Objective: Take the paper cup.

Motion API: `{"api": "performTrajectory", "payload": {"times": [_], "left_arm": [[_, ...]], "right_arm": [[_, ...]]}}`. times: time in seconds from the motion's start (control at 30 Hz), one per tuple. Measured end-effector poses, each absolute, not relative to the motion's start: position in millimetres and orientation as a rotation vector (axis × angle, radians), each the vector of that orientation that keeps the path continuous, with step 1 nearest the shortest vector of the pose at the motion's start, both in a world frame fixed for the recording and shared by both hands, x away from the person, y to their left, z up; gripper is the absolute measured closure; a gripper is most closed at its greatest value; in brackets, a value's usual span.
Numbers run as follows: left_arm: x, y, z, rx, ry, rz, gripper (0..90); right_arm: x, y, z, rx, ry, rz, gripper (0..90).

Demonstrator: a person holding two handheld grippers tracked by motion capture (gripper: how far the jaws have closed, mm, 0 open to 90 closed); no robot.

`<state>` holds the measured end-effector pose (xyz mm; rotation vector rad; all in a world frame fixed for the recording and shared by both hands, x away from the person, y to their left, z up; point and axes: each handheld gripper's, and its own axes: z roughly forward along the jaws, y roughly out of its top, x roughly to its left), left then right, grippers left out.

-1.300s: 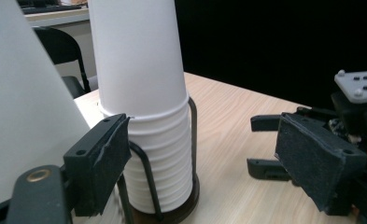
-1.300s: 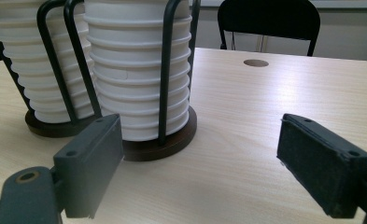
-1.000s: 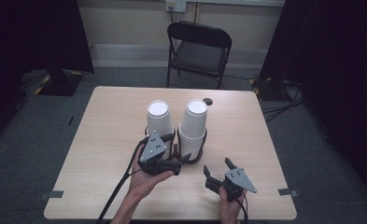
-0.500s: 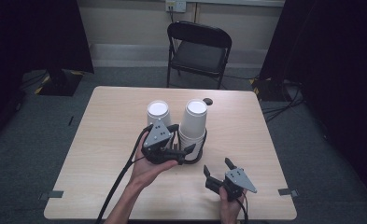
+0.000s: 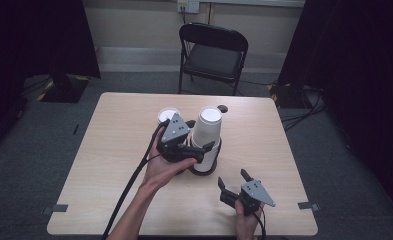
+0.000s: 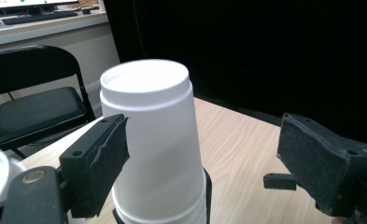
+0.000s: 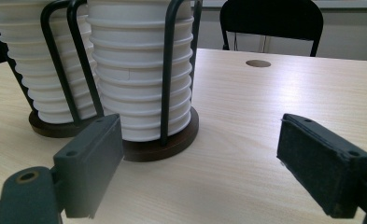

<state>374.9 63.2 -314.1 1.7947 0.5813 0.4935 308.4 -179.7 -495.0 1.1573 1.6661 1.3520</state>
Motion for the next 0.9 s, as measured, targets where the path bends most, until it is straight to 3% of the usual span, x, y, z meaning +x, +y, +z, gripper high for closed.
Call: {"api": "performTrajectory", "payload": {"times": [0.9], "left_arm": [[432, 33, -301, 1.906, 0.694, 0.521, 16.5]], "right_arm": [[308, -180, -495, 1.149, 1.677, 1.365, 14.0]]}}
